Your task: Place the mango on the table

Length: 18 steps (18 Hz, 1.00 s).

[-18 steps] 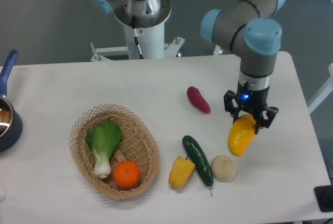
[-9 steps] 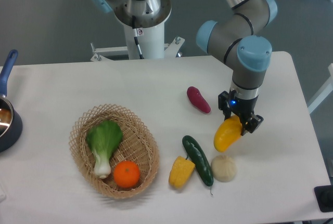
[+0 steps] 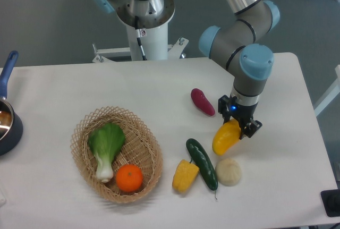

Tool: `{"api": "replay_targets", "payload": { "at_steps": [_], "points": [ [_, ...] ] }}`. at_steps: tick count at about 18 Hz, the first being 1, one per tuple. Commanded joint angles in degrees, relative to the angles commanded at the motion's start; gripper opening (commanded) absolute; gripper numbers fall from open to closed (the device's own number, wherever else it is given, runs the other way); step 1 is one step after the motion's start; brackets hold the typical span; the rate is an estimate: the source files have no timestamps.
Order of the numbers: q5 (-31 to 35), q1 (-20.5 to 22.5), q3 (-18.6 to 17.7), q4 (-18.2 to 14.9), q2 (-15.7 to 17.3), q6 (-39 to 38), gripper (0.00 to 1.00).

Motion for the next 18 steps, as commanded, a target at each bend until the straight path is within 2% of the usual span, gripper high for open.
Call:
{"api": "replay_targets", "payload": {
  "at_steps": [2,4,5,6,7,8,9,15,16,18],
  "points": [
    [0.00,-0.09,0.00,0.00,0.00,-0.09,0.34],
    [0.00,-0.17,-0.35,0.00,-0.17,-0.09,0.39],
    [0.00,-0.35,-0.35,0.00,-0.18,-0.09,0.45],
    [0.00,-0.35,-0.35,0.00,-0.18,-0.09,0.58],
    [0.00,-0.44,-0.27,0.00,-0.26,-0.09,0.64],
    [-0.09,-0.44,-0.18,0.00,-0.26,-0.09,0.87],
    [0.00,-0.44,-0.09,0.00,-0.26,-0.09,0.97],
    [-0.09,-0.61,1.31,0.00,0.96,-2.28,1.00],
    [-0.09,-0.53,2.19,0.00,1.40,-2.46,1.00],
    [-0.61,-0.53,7.01,0.00,2.63,-2.64,1.00]
  ]
}}
